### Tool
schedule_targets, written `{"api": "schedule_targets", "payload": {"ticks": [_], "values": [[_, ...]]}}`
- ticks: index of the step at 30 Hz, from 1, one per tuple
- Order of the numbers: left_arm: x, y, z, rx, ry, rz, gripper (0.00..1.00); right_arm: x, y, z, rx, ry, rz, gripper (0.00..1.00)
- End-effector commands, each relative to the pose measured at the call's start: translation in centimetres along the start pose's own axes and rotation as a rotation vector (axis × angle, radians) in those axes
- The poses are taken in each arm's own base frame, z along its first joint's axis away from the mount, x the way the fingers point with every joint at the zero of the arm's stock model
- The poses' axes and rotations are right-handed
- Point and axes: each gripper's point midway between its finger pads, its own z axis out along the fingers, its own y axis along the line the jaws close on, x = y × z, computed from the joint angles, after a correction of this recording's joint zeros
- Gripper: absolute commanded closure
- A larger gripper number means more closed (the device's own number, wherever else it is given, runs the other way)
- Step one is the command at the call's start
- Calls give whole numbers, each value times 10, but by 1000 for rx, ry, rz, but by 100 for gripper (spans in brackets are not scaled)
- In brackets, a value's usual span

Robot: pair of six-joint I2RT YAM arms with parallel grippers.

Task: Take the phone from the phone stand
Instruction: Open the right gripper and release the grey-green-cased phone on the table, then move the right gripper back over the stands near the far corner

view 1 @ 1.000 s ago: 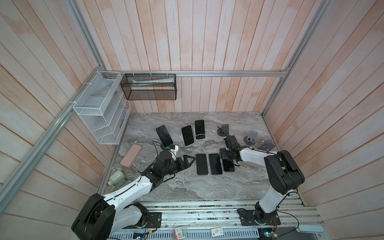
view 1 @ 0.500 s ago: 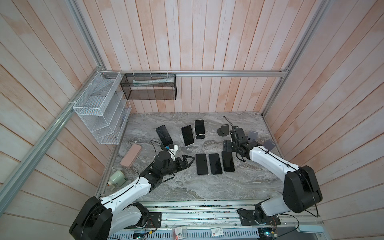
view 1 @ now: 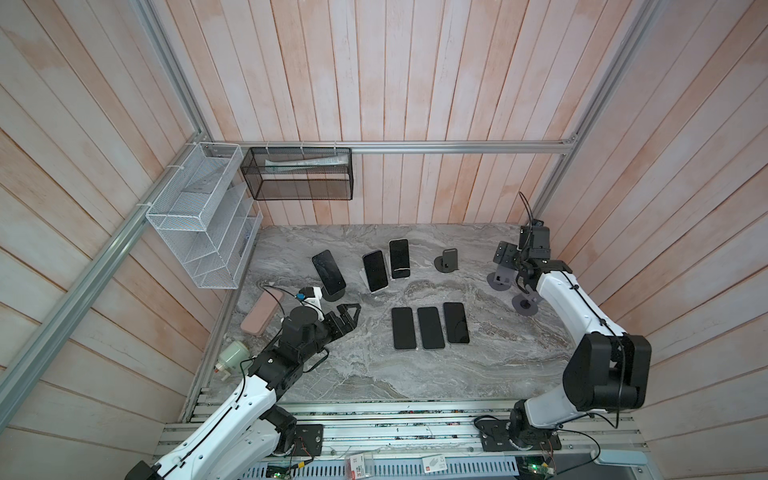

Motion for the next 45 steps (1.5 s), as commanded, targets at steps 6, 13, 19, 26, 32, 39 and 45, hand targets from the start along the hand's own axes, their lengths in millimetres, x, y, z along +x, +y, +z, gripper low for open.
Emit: {"api": "schedule_targets", "payload": {"ticks": [6, 13, 19, 26, 32, 39, 45], "values": [[-1, 21, -4, -78, -30, 3, 0, 31, -7, 61, 62, 163, -64, 3], [0, 19, 2, -76, -7, -2, 0, 48, -5, 85, 41, 206, -51, 6], [-4, 13, 2, -74, 2, 1, 0, 57, -6, 110, -5, 268, -30, 17], [-12, 6, 0, -78, -10, 8, 0, 62, 3, 120, -50, 284, -42, 30], [-12, 3, 2, -74, 0, -5, 0, 52, 17, 109, -75, 239, -31, 48], [-11, 3, 4, -76, 7, -7, 0, 38, 48, 104, -139, 184, -57, 50], [-13, 1, 4, -76, 6, 2, 0, 45, 78, 127, -116, 231, -156, 47]]}}
